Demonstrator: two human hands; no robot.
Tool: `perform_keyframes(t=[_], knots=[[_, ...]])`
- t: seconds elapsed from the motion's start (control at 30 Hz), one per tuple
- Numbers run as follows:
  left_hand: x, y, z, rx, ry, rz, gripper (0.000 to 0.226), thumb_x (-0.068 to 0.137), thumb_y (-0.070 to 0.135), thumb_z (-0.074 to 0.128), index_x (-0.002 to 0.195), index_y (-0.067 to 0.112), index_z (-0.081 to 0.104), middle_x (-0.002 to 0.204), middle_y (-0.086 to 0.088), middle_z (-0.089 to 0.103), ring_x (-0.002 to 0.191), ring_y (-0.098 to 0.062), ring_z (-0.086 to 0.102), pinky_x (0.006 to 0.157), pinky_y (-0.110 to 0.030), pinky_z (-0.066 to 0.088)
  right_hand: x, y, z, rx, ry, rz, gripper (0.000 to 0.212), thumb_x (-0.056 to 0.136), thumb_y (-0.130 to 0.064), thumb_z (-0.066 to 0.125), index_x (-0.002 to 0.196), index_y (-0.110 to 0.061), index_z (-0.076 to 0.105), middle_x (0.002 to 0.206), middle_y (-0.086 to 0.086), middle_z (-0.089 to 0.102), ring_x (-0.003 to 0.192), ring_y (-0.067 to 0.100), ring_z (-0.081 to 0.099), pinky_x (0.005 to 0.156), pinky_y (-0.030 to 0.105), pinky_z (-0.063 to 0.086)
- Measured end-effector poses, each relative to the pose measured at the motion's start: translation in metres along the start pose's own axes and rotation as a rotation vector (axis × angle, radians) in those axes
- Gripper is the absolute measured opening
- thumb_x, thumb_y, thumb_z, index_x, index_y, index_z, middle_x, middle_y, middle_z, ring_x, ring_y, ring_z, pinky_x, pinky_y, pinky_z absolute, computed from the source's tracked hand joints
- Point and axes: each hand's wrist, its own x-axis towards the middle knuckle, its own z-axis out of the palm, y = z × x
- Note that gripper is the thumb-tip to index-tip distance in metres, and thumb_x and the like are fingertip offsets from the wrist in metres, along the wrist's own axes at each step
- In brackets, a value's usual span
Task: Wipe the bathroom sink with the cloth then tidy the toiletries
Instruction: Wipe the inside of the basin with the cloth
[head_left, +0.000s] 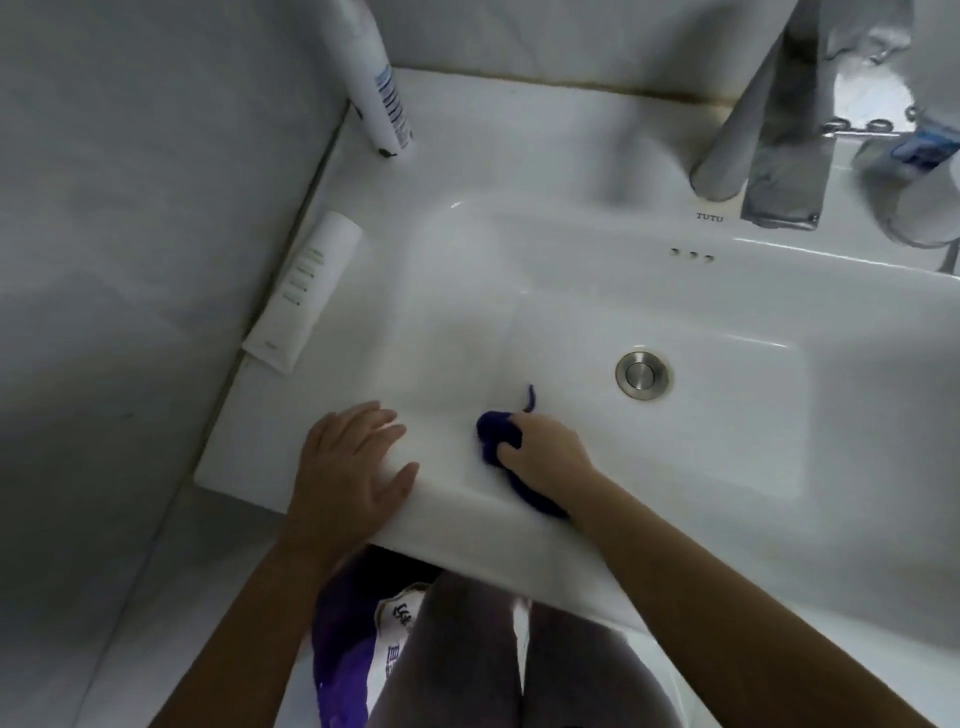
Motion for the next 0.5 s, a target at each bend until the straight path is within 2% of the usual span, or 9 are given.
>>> perform_keyframes(t=[0.1, 0.17, 0.27, 0.33, 0.37, 0.5], knots=[[0.0, 0.0, 0.004, -0.021, 0.012, -0.01, 0.041, 0.082, 0.043, 0.047, 0.1, 0.011, 0.066, 0.111, -0.007, 0.065, 0.115, -0.02, 0.048, 0.097, -0.039, 0.032, 0.006, -0.033, 0.003, 0.079, -0.124, -0.121, 0.025, 0.088, -0.026, 0.05, 0.107, -0.013, 0.061, 0.103, 0.009, 0.065, 0.097, 0.026, 0.059, 0.081, 0.033, 0.046], [-0.001, -0.001, 0.004, -0.027, 0.039, 0.004, 0.039, 0.081, 0.042, 0.05, 0.097, 0.011, 0.067, 0.11, -0.007, 0.065, 0.114, -0.02, 0.049, 0.096, -0.04, 0.034, -0.007, -0.015, -0.006, 0.111, -0.13, -0.08, 0.024, 0.088, -0.026, 0.052, 0.108, -0.015, 0.06, 0.1, 0.007, 0.064, 0.094, 0.025, 0.058, 0.074, 0.029, 0.04], [-0.002, -0.002, 0.004, -0.048, 0.063, 0.006, 0.037, 0.08, 0.041, 0.052, 0.096, 0.011, 0.067, 0.11, -0.007, 0.065, 0.115, -0.02, 0.048, 0.097, -0.039, 0.034, -0.028, 0.042, -0.023, -0.019, 0.073, 0.079, 0.023, 0.086, -0.028, 0.054, 0.107, -0.018, 0.059, 0.1, 0.007, 0.064, 0.094, 0.028, 0.059, 0.07, 0.027, 0.034], [-0.002, -0.002, 0.006, -0.042, 0.068, 0.0, 0.037, 0.081, 0.041, 0.052, 0.096, 0.01, 0.068, 0.111, -0.006, 0.065, 0.116, -0.019, 0.048, 0.098, -0.04, 0.034, -0.024, 0.053, -0.023, -0.049, 0.192, 0.139, 0.029, 0.086, -0.029, 0.054, 0.113, -0.019, 0.057, 0.109, 0.008, 0.063, 0.097, 0.029, 0.058, 0.071, 0.028, 0.034], [-0.002, -0.002, 0.007, -0.042, 0.075, -0.001, 0.037, 0.081, 0.04, 0.052, 0.096, 0.01, 0.068, 0.111, -0.006, 0.065, 0.116, -0.019, 0.048, 0.098, -0.04, 0.034, -0.012, 0.046, -0.016, -0.042, 0.201, 0.122, 0.03, 0.087, -0.029, 0.054, 0.115, -0.018, 0.057, 0.11, 0.007, 0.062, 0.099, 0.029, 0.057, 0.071, 0.028, 0.035], [-0.004, 0.001, 0.007, -0.044, 0.124, 0.002, 0.037, 0.082, 0.037, 0.053, 0.1, 0.008, 0.066, 0.113, -0.01, 0.063, 0.117, -0.022, 0.048, 0.1, -0.039, 0.034, 0.028, -0.024, 0.019, -0.011, -0.01, -0.119, 0.028, 0.087, -0.033, 0.051, 0.104, -0.012, 0.059, 0.101, 0.008, 0.064, 0.092, 0.027, 0.059, 0.073, 0.032, 0.043]])
